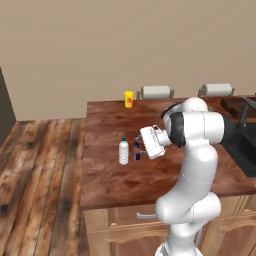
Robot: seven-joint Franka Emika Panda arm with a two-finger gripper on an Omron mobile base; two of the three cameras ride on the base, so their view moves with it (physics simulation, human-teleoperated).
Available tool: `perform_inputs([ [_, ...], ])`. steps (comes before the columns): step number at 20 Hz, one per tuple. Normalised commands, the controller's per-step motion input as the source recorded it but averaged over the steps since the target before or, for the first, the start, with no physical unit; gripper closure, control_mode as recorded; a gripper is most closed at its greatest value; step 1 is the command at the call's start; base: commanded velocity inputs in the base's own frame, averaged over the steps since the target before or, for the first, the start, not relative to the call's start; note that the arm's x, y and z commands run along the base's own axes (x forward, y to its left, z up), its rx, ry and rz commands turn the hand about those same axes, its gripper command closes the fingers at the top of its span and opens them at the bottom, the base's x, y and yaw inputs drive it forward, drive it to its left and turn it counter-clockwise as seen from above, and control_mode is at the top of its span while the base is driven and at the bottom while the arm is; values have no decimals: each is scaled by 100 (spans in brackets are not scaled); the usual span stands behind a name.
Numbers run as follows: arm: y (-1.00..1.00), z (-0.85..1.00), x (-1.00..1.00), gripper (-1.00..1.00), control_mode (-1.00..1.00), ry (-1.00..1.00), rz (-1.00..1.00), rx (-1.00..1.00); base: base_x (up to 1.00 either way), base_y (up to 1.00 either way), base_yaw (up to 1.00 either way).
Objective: Place the drinks on the dining counter in a tight cluster.
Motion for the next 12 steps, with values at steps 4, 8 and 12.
perform_inputs([
  [4,-21,4,-25,-100,-100,9,-16,0,0,0,0],
  [8,-2,12,-38,-100,-100,5,-11,0,0,0,0],
  [12,0,26,-40,-100,-100,7,-6,0,0,0,0],
])
